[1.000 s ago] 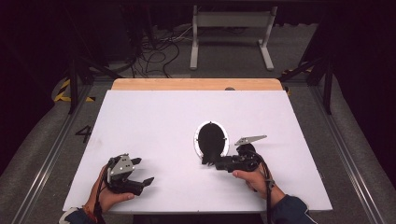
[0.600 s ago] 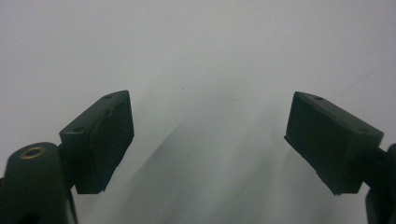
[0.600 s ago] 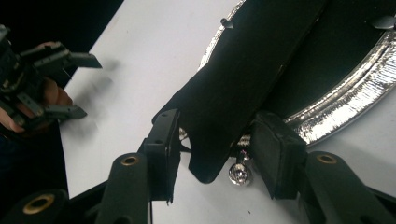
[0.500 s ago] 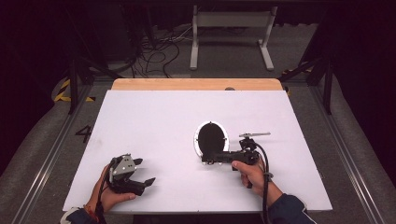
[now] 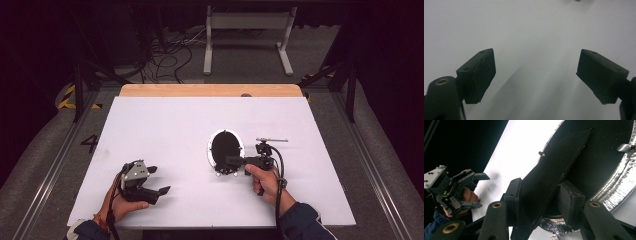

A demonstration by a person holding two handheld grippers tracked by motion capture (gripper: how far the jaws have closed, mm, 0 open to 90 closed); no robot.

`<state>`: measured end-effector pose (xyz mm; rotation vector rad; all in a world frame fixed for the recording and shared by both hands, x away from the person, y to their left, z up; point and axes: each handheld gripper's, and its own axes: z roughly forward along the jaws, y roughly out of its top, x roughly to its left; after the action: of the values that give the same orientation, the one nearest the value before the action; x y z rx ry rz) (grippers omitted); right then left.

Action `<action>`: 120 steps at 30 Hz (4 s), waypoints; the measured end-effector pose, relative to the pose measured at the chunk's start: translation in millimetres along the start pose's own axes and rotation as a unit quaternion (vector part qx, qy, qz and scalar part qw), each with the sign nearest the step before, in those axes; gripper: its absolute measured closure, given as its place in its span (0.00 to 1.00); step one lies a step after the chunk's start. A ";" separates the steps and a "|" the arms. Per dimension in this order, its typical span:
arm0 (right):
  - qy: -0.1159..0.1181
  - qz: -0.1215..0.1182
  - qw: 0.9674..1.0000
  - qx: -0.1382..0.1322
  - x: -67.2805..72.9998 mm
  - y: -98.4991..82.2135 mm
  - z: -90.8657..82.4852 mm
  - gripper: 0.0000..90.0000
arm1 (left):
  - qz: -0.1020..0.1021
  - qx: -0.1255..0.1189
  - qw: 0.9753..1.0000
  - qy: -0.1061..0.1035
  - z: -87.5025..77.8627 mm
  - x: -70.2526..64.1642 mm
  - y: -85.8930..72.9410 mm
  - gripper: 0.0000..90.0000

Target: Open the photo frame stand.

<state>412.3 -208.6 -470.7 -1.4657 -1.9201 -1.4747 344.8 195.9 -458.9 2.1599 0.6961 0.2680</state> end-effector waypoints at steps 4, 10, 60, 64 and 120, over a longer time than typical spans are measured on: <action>0.001 -0.009 1.000 0.003 -0.8 1.4 2.2 0.66 | -0.011 -0.009 1.000 -0.015 8.7 8.8 13.6 0.18; 0.002 -0.024 1.000 0.017 1.2 0.8 0.8 0.68 | -0.015 -0.028 0.999 -0.033 28.7 18.5 44.9 0.18; -0.022 -0.228 0.973 0.025 26.2 -11.9 -17.1 0.83 | -0.044 -0.073 0.981 -0.177 98.3 14.3 108.7 0.73; -0.022 -0.226 0.974 0.024 26.6 -12.4 -18.1 0.85 | -0.009 -0.060 0.986 -0.152 91.1 5.1 110.2 0.72; -0.018 -0.239 0.971 0.022 36.1 -7.7 -22.0 0.86 | 0.102 -0.076 0.992 0.016 89.9 -23.4 113.0 0.81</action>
<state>383.3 -207.9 -439.0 -1.0578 -2.4315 -1.5833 406.6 67.0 -427.2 2.0850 0.4574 0.4488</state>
